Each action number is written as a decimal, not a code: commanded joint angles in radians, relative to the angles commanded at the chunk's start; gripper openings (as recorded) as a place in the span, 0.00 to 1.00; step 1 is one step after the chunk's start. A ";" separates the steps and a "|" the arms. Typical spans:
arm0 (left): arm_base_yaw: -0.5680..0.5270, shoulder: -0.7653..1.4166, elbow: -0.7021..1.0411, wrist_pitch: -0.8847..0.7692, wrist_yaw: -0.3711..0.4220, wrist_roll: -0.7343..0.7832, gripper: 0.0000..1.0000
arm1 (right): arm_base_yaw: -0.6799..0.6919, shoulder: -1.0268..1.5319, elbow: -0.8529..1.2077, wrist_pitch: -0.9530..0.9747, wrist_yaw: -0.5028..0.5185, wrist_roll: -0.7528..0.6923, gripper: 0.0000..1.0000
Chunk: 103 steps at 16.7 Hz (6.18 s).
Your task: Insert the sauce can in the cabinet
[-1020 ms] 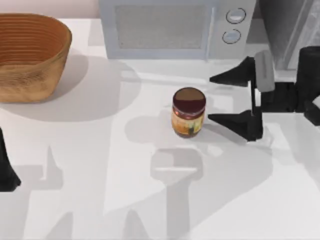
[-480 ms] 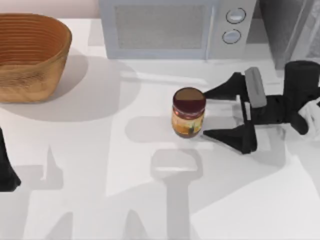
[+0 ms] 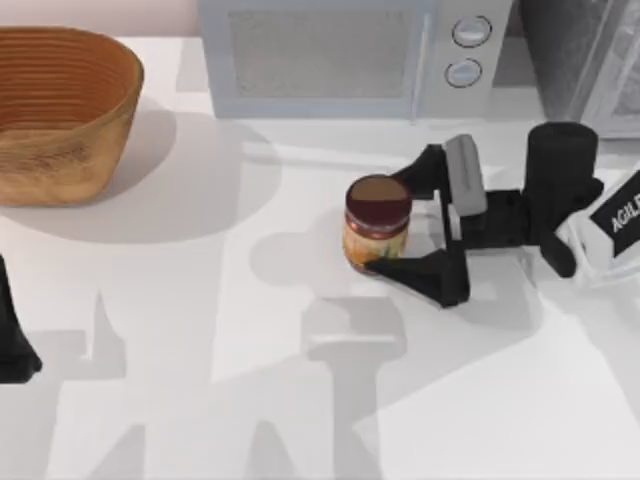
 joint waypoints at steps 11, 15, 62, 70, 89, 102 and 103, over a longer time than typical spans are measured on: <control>0.000 0.000 0.000 0.000 0.000 0.000 1.00 | 0.046 0.024 0.018 0.057 0.043 0.053 0.70; 0.000 0.000 0.000 0.000 0.000 0.000 1.00 | 0.046 0.024 0.018 0.057 0.043 0.053 0.40; 0.000 0.000 0.000 0.000 0.000 0.000 1.00 | -0.103 -1.537 -0.576 -0.674 0.667 0.189 0.00; 0.000 0.000 0.000 0.000 0.000 0.000 1.00 | -0.218 -2.291 -1.038 -0.891 1.128 0.290 0.00; 0.000 0.000 0.000 0.000 0.000 0.000 1.00 | -0.202 -2.155 -0.802 -1.068 1.304 0.330 0.00; 0.000 0.000 0.000 0.000 0.000 0.000 1.00 | -0.091 -1.312 0.425 -1.394 1.436 0.343 0.00; 0.000 0.000 0.000 0.000 0.000 0.000 1.00 | -0.083 -1.264 0.491 -1.412 1.443 0.341 0.00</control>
